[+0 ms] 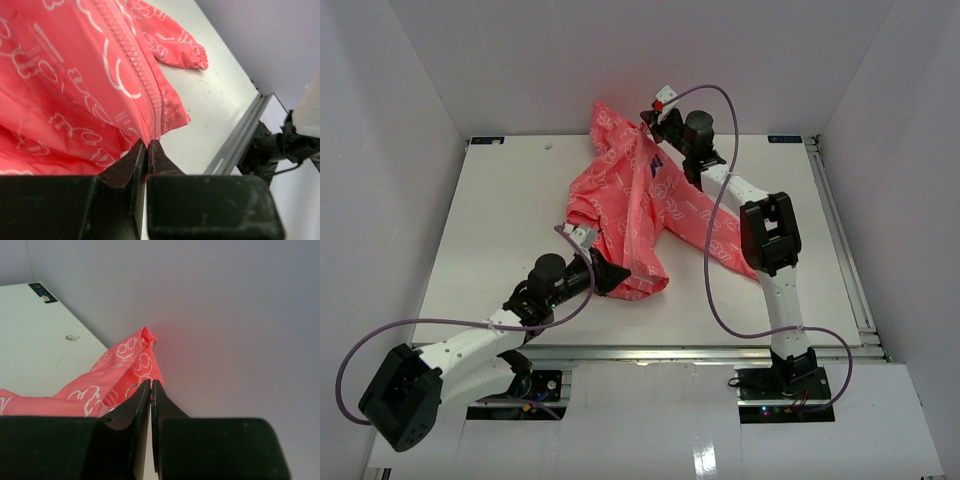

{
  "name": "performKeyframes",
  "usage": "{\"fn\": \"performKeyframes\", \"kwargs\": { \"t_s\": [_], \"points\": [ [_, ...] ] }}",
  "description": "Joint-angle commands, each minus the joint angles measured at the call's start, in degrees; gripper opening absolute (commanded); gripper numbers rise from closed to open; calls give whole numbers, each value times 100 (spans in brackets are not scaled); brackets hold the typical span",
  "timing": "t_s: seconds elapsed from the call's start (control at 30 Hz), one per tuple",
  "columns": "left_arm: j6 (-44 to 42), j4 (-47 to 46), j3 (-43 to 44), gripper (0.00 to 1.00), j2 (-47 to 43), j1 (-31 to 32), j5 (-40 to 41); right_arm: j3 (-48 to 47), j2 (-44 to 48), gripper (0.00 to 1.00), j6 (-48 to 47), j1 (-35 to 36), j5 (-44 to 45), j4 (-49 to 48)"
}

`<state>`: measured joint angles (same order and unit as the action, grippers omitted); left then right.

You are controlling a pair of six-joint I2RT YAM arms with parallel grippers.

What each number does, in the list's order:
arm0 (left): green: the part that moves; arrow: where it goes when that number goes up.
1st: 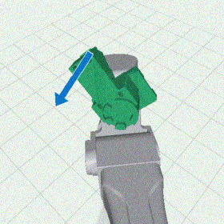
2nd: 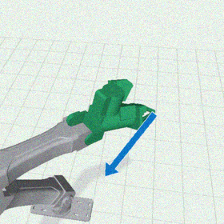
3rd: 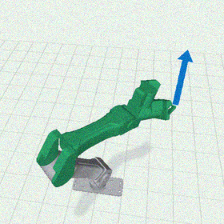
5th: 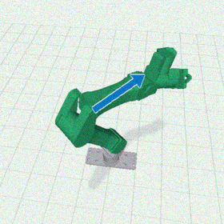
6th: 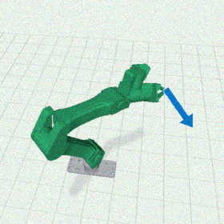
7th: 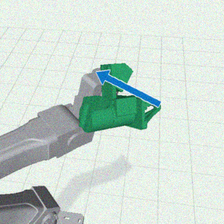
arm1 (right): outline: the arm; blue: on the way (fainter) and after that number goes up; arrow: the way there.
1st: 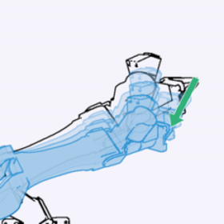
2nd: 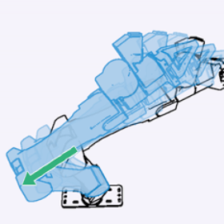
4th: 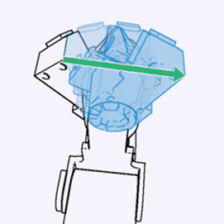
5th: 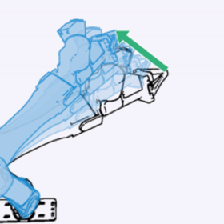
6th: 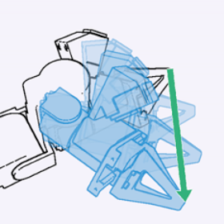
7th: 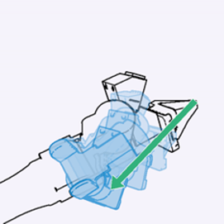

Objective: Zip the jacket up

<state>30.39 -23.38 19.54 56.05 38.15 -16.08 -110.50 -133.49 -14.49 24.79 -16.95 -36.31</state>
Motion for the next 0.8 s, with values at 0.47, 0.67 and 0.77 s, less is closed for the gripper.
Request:
{"fn": "performKeyframes", "kwargs": {
  "t_s": [0.47, 0.67, 0.77],
  "points": [
    [475, -795, 449, 95, 1255, 122, -150, 1801, 1835, 96, 541, -361, -865, -1160],
    [240, 557, 1063, 98, 154, 122, 682, 2394, 3245, 90, 1552, -197, 464, 460],
    [-61, 1178, 1568, 98, -292, 122, 915, 2669, 3872, 90, 1555, 152, 1135, 1757]
  ]
}}
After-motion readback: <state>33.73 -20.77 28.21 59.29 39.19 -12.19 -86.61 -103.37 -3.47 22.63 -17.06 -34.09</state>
